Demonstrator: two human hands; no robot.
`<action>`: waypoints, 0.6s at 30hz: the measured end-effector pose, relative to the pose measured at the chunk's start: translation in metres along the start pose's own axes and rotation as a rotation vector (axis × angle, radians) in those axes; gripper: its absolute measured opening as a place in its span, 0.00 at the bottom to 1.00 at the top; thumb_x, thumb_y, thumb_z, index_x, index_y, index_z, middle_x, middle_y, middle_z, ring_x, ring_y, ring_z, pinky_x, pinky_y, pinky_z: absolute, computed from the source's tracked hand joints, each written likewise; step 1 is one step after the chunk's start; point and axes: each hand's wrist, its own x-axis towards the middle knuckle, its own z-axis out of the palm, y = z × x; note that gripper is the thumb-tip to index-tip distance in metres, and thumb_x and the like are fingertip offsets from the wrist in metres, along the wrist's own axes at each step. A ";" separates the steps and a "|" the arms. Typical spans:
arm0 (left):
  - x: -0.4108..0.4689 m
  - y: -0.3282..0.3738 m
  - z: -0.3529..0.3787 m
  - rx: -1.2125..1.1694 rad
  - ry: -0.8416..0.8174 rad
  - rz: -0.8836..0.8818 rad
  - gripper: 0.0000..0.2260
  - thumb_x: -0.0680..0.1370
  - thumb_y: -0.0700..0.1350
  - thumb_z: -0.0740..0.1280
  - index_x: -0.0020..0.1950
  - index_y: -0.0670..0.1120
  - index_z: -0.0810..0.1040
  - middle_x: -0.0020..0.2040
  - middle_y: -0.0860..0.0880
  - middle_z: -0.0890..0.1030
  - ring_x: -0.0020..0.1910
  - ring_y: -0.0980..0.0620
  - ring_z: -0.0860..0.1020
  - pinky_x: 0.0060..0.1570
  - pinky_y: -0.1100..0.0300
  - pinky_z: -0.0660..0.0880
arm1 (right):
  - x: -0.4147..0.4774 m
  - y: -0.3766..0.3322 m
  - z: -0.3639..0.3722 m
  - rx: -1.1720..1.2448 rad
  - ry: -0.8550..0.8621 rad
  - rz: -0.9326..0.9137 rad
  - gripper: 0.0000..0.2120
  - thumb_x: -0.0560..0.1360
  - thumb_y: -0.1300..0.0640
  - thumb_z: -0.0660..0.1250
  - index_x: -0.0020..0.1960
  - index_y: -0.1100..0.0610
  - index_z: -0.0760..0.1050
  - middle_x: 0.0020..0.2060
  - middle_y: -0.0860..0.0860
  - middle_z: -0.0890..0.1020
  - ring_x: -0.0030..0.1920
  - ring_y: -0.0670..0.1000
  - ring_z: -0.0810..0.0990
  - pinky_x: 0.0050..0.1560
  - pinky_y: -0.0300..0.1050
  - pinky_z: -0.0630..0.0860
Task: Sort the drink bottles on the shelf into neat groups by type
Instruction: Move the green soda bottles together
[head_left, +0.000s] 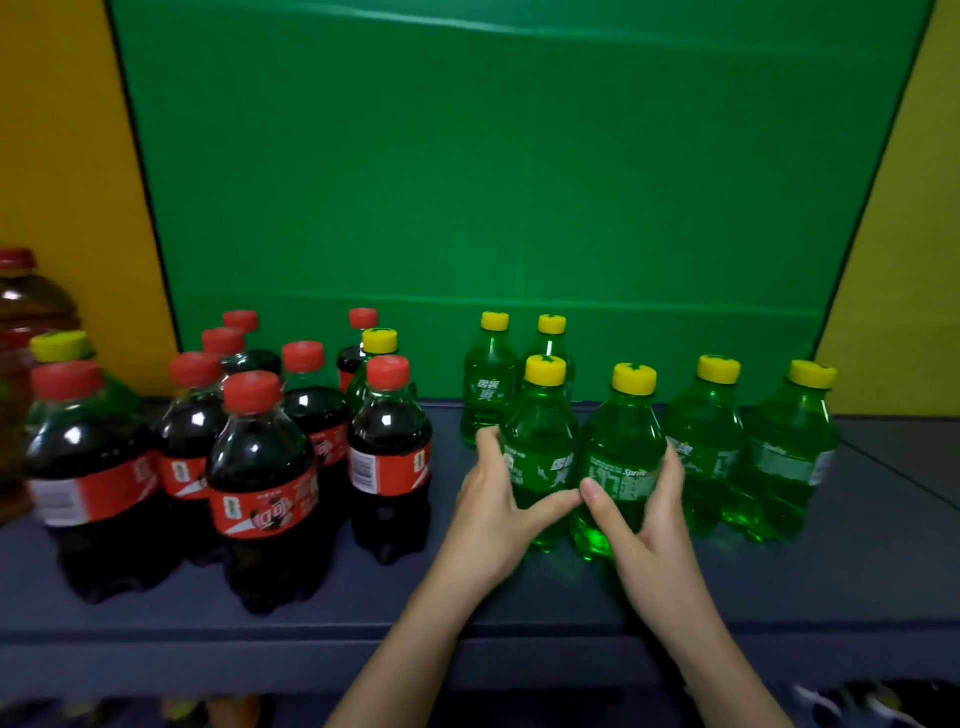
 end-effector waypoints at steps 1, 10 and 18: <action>0.000 0.000 0.001 0.010 0.004 -0.003 0.28 0.68 0.54 0.74 0.60 0.47 0.63 0.61 0.52 0.76 0.61 0.54 0.74 0.61 0.53 0.72 | 0.001 0.001 0.000 -0.002 -0.006 -0.006 0.43 0.67 0.40 0.62 0.75 0.46 0.44 0.74 0.46 0.58 0.73 0.45 0.58 0.74 0.49 0.57; -0.042 0.007 -0.026 0.167 0.076 0.017 0.34 0.70 0.55 0.72 0.70 0.48 0.62 0.69 0.55 0.69 0.68 0.59 0.67 0.68 0.60 0.65 | -0.019 -0.013 -0.009 -0.120 0.192 -0.243 0.35 0.72 0.53 0.67 0.74 0.53 0.54 0.67 0.42 0.60 0.69 0.46 0.63 0.69 0.40 0.61; -0.099 0.033 -0.124 0.128 0.354 0.127 0.08 0.71 0.49 0.73 0.44 0.47 0.80 0.40 0.53 0.82 0.39 0.58 0.80 0.40 0.68 0.75 | -0.013 -0.083 0.030 0.164 -0.129 -0.493 0.15 0.75 0.58 0.60 0.59 0.45 0.70 0.57 0.44 0.77 0.60 0.41 0.75 0.58 0.31 0.69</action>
